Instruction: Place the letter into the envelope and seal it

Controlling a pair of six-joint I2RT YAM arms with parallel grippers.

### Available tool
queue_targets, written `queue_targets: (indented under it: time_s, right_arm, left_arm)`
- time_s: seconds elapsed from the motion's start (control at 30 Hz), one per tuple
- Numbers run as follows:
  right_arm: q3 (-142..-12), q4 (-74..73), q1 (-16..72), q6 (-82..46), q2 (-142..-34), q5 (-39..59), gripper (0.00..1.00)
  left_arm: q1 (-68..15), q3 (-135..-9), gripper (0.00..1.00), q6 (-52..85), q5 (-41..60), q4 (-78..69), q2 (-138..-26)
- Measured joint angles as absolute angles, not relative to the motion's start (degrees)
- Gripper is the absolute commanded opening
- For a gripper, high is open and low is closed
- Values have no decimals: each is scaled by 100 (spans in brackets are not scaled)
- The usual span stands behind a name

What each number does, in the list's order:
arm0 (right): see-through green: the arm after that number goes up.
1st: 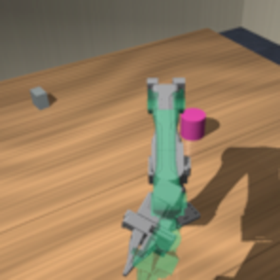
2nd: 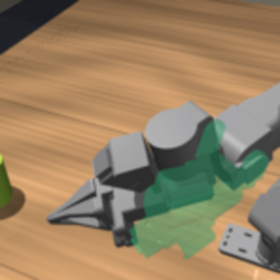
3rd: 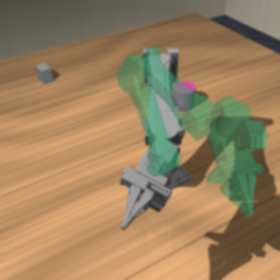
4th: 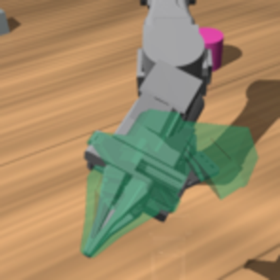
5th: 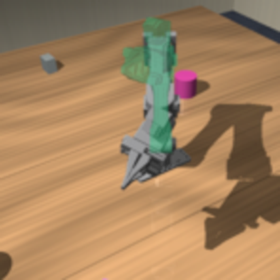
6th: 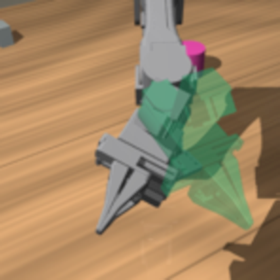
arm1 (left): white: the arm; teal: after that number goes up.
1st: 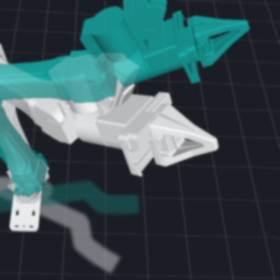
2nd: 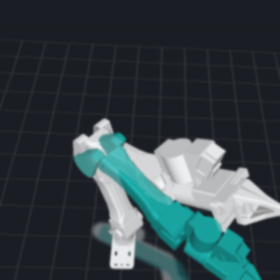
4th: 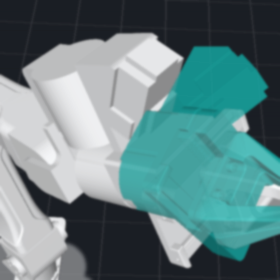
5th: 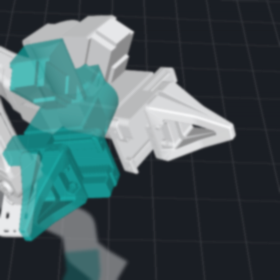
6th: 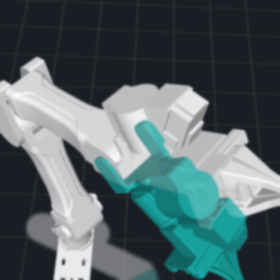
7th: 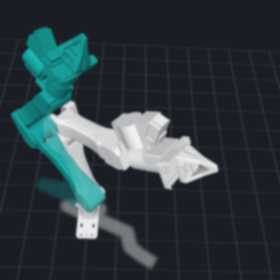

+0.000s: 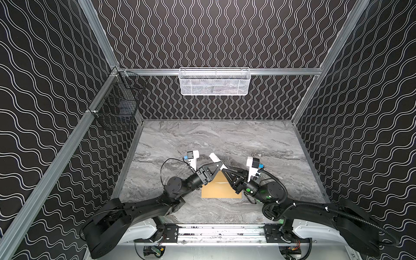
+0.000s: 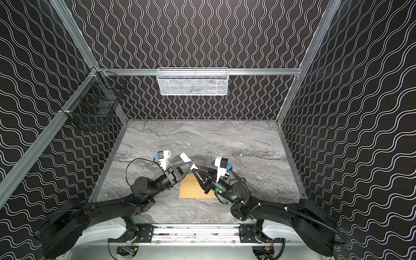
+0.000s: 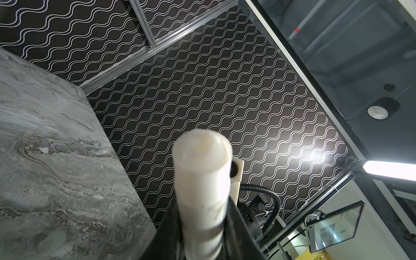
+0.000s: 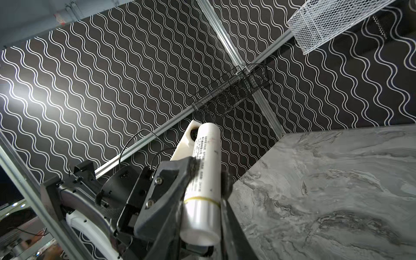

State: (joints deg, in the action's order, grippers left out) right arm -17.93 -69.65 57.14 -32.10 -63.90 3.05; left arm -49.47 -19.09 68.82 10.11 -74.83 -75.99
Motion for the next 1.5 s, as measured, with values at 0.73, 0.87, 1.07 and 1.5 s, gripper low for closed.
queue_targets:
  time_s: [0.73,0.87,1.07,1.5]
  right_arm:
    - [-1339,-6215,5653,4104,-5940,-233,61]
    - [-1345,-6866,5741,4289,-6254,-423,58]
    - [-1529,-7400,5802,4309,-6687,-530,50]
    - [-1737,-7870,5817,4209,-7220,-545,25]
  left_arm:
    - [-5131,-2161,0,7032,215,-6329,-7334]
    - [-5146,-2158,0,7030,196,-6322,-7328]
    - [-5177,-2154,0,7028,196,-6361,-7402]
    - [-5177,-2095,0,7024,158,-6486,-7402]
